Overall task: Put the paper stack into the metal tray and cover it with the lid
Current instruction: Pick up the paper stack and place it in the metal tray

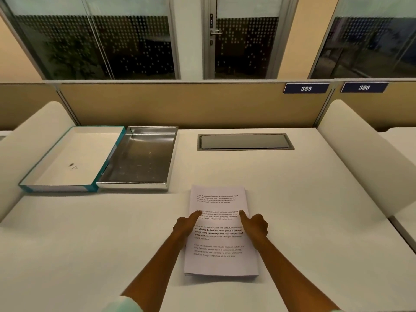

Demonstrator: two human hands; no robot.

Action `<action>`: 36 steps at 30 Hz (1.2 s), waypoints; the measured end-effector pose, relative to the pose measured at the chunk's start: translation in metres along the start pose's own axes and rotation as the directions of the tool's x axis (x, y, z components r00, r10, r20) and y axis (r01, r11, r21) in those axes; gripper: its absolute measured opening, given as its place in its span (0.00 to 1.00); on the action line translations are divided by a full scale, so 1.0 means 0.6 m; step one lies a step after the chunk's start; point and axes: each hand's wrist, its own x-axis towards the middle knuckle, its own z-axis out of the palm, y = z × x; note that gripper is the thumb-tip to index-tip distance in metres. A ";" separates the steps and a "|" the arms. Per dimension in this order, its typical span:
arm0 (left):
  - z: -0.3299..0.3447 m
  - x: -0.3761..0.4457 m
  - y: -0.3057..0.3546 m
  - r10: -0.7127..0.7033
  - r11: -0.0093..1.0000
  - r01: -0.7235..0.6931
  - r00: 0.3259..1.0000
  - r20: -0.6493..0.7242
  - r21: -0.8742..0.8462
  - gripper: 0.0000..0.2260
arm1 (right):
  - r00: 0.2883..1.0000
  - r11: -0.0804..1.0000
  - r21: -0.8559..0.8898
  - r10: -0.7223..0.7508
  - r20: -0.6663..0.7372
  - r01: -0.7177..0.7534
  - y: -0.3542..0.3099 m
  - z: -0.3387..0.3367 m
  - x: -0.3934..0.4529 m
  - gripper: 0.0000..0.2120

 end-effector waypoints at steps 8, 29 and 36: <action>0.007 -0.004 0.006 0.044 0.986 -0.045 0.999 0.010 0.162 0.28 | 0.994 0.997 0.036 0.059 0.090 -0.062 -0.014 -0.013 0.012 0.28; 0.020 -0.015 -0.002 0.156 0.985 -0.150 0.986 -0.062 0.091 0.25 | 0.995 0.998 0.069 -0.004 0.095 -0.003 -0.001 0.009 -0.013 0.29; 0.006 -0.012 -0.004 0.172 0.973 -0.159 0.983 -0.063 0.166 0.14 | 0.989 0.989 0.148 -0.045 0.143 0.024 0.003 -0.004 -0.009 0.24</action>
